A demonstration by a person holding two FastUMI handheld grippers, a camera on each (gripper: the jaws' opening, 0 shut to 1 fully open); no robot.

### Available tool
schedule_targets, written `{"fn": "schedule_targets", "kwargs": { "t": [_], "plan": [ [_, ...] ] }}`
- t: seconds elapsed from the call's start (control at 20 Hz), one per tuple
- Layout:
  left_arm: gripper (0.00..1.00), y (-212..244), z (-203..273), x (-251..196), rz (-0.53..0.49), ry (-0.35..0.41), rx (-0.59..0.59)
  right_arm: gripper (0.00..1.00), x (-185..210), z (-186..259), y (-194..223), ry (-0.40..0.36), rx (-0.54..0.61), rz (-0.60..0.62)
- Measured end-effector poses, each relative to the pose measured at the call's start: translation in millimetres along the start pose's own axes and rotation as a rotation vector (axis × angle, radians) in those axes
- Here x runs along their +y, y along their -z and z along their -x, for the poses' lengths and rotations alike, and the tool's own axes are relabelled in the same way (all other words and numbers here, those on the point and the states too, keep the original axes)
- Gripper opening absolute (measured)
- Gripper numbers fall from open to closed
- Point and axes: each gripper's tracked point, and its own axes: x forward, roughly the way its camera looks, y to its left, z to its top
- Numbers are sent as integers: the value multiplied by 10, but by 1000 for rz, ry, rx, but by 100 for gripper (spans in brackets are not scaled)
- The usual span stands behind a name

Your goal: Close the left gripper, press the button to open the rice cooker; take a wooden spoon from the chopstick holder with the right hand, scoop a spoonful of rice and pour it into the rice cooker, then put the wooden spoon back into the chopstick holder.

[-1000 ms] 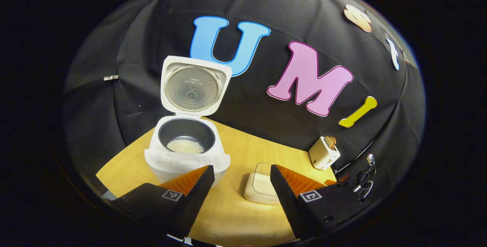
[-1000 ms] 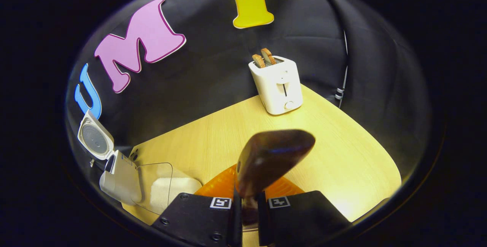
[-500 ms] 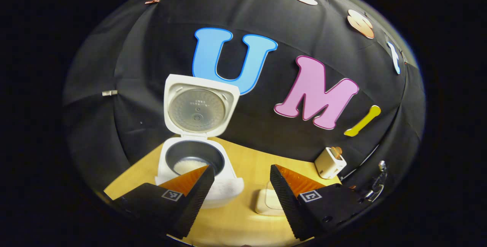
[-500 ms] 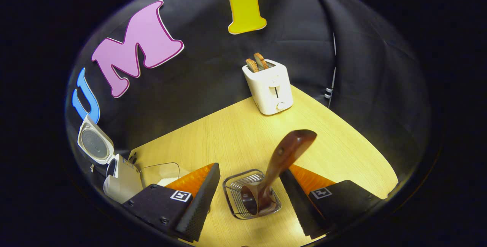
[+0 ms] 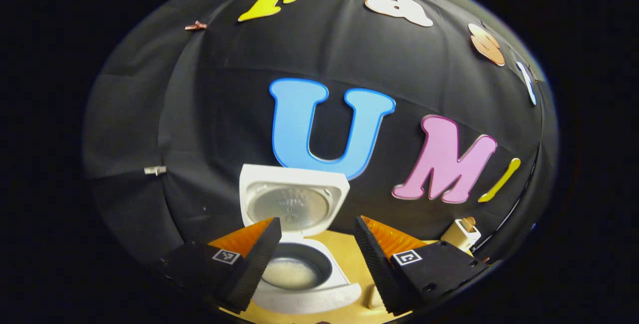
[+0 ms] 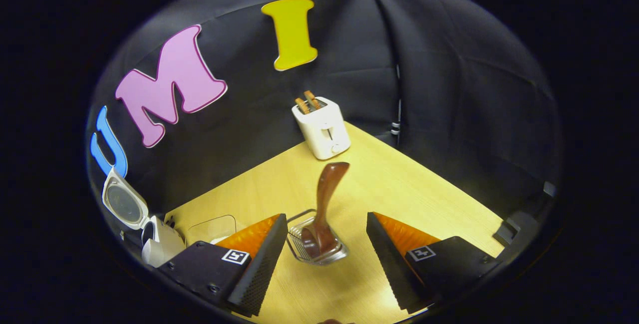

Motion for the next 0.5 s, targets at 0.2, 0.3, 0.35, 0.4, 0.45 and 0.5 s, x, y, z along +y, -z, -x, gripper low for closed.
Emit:
{"fn": "schedule_targets", "kwargs": {
  "t": [0.2, 0.3, 0.35, 0.4, 0.45, 0.5],
  "plan": [
    [95, -456, -342, 161, -18, -4, -40, 99, -282, 311, 69, 80, 5, -61],
    [95, -663, -542, 211, -27, -5, -49, 99, -373, 446, 93, 109, -5, -75],
    [95, -741, -636, 273, -46, -18, -47, 99, -398, 506, 93, 118, -9, -75],
    [95, -821, -733, 319, -78, -28, -43, 99, -417, 569, 103, 126, -11, -68],
    [94, -888, -843, 349, -117, -30, -36, 99, -438, 649, 121, 134, -14, -60],
    [94, -948, -943, 398, -157, -43, -34, 99, -446, 711, 129, 142, -19, -54]
  ]
}}
